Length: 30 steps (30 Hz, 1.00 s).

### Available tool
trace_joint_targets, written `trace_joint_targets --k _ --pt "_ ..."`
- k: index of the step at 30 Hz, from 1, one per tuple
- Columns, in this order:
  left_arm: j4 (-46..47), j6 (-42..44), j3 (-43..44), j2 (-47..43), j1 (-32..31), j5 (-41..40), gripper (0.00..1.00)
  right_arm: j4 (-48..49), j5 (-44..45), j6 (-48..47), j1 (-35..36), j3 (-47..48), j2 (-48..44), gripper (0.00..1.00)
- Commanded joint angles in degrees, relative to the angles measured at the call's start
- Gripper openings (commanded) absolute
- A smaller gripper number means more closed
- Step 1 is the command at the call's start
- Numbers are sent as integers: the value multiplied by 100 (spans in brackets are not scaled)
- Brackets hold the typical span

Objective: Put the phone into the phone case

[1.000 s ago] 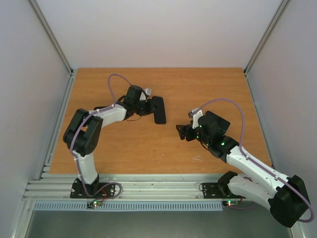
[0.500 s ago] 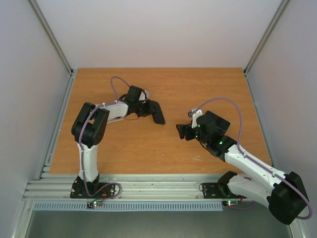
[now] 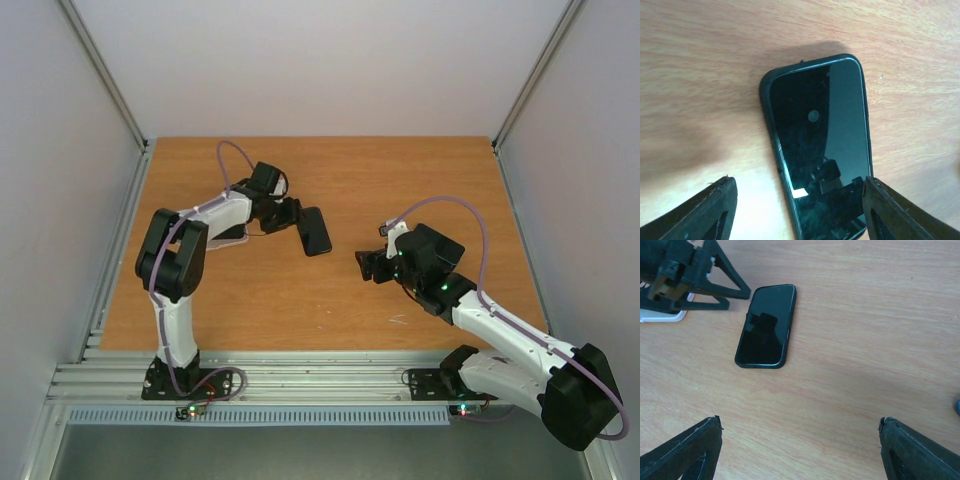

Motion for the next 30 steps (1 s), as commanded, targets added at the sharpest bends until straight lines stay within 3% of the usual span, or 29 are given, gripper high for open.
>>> trace_joint_targets --k 1,9,18,23,30 --pt "-945 434 219 -598 73 -800 74 13 56 35 -27 87 34 86" --pt "-1701 482 -345 -1543 872 -1416 92 -3 116 33 -26 78 25 88" --pt "-1430 -354 -1687 -2518 1869 -1667 98 14 112 61 -26 62 43 89" --pt "-1083 -829 -2066 -2626 2351 -1583 96 23 94 61 -25 70 80 89" --pt "-870 -1210 -1925 -2268 2555 -1586 86 14 92 52 -25 97 153 89"
